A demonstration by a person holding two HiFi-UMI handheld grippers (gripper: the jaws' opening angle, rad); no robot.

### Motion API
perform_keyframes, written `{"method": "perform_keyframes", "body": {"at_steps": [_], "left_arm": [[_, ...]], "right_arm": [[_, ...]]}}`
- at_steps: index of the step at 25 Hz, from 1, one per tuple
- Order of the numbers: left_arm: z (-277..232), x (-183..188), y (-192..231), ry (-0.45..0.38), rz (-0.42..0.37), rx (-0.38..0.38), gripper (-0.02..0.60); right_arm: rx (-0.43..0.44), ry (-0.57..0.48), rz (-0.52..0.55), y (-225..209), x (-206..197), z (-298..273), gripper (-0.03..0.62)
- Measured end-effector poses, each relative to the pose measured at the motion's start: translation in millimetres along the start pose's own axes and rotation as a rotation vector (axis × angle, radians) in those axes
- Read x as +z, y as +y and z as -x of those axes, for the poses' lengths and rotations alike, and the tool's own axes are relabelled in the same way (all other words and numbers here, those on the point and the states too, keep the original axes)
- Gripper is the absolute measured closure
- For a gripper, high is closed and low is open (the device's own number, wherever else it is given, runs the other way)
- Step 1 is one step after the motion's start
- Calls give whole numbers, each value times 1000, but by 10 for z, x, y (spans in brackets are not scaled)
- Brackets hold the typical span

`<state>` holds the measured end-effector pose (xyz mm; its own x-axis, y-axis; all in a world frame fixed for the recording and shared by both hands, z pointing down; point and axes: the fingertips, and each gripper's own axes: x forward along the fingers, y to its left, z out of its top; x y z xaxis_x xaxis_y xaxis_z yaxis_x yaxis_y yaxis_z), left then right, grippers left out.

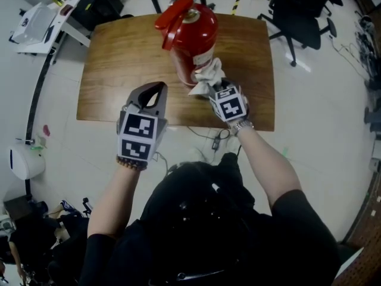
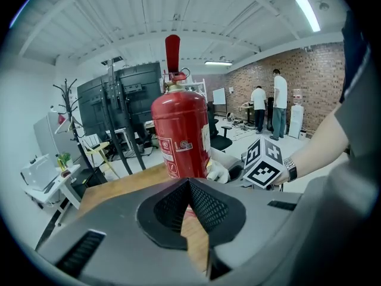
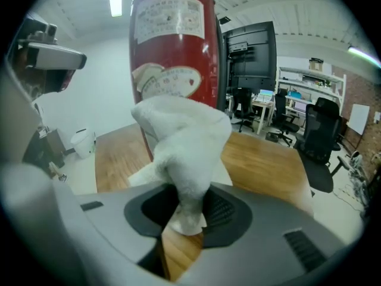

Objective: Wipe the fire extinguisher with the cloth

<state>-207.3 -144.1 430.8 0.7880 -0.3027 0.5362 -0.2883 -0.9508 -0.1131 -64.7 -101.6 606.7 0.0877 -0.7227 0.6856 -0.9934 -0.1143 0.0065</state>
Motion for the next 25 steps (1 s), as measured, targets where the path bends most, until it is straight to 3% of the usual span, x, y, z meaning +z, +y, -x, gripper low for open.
{"method": "perform_keyframes", "body": {"at_steps": [16, 25], "left_arm": [[-36, -71, -10, 16, -19, -20, 583], [2, -56, -35, -4, -18, -34, 583]], "right_arm": [[-18, 130, -45, -23, -473, -375, 468], [-48, 116, -54, -110, -426, -178, 467]]}}
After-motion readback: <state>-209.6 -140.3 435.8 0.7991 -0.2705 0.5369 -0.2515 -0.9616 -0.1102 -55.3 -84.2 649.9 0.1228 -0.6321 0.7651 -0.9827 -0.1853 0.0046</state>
